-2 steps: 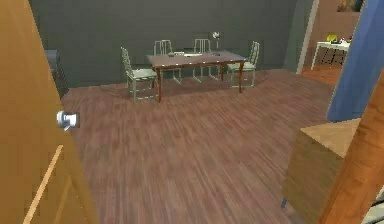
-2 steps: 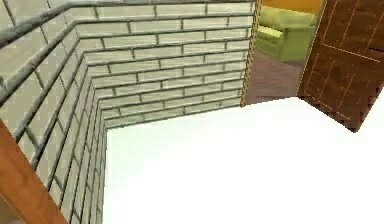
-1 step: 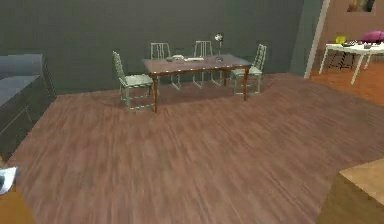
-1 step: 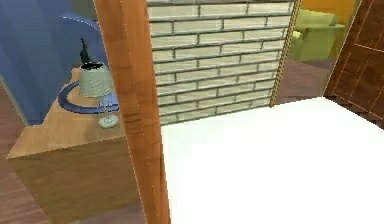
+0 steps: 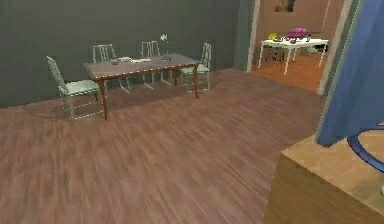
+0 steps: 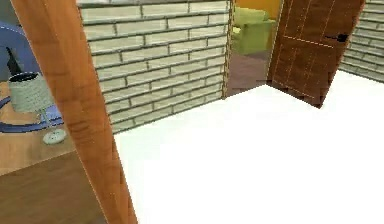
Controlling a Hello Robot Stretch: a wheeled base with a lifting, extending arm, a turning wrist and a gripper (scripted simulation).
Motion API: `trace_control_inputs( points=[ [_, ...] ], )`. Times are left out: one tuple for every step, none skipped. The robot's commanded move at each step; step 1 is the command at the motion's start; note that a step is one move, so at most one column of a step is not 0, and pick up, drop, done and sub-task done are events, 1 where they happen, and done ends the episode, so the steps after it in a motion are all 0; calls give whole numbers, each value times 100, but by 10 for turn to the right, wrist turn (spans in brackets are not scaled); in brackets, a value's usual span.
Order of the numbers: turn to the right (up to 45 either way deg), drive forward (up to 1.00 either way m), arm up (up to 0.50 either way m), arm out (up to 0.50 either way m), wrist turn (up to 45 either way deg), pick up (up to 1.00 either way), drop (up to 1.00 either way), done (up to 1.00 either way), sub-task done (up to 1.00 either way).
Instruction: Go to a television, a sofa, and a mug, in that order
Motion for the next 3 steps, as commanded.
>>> trace_control_inputs(
  points=[
    [0, 30, 0, 0, 0, 0, 0, 0, 0],
    [450, 0, 0, 0, 0, 0, 0, 0, 0],
    [90, 0, 0, 0, 0, 0, 0, 0, 0]
  ],
)
